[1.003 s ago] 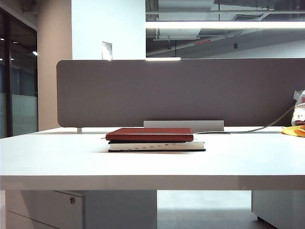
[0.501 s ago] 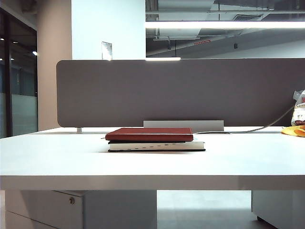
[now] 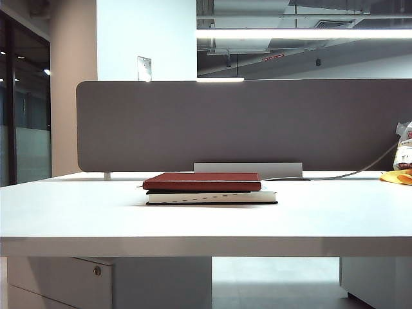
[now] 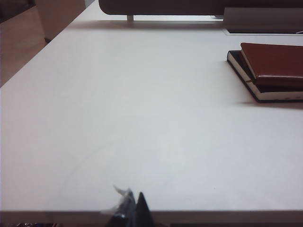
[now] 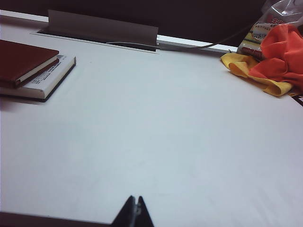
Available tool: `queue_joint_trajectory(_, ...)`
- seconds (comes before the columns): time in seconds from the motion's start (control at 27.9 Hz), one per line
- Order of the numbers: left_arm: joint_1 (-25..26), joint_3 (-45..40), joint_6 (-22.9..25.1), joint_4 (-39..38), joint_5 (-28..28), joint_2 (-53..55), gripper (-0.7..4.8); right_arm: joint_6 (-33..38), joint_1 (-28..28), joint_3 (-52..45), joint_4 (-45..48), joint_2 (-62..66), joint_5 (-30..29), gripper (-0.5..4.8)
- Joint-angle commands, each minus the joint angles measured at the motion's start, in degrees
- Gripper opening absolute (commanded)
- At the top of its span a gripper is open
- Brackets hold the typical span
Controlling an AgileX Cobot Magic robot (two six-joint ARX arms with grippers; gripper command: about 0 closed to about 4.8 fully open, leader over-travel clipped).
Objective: Pick up the red book and place it on top of the black book.
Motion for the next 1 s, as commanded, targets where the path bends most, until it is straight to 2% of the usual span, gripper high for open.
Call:
queue_joint_trajectory(0.04, 1.01, -0.33, 0.00, -0.79, 0.39, 0.02, -0.05, -0.04, 0.07, -0.17, 0.98, 0.00, -0.15, 0.04)
queue_joint_trajectory(0.29, 6.38, -0.33, -4.11, -0.61, 2.14, 0.02, -0.05, -0.04, 0.07, -0.17, 0.98, 0.00, -0.15, 0.04)
queue_joint_trajectory(0.68, 0.81, -0.33, -0.81, -0.68, 1.92, 0.02, -0.05, -0.04, 0.07, -0.17, 0.98, 0.00, -0.15, 0.04)
queue_joint_trajectory(1.0, 0.81, -0.33, -1.01, -0.55, 1.95, 0.02, -0.05, -0.04, 0.07, -0.17, 0.98, 0.00, -0.15, 0.04)
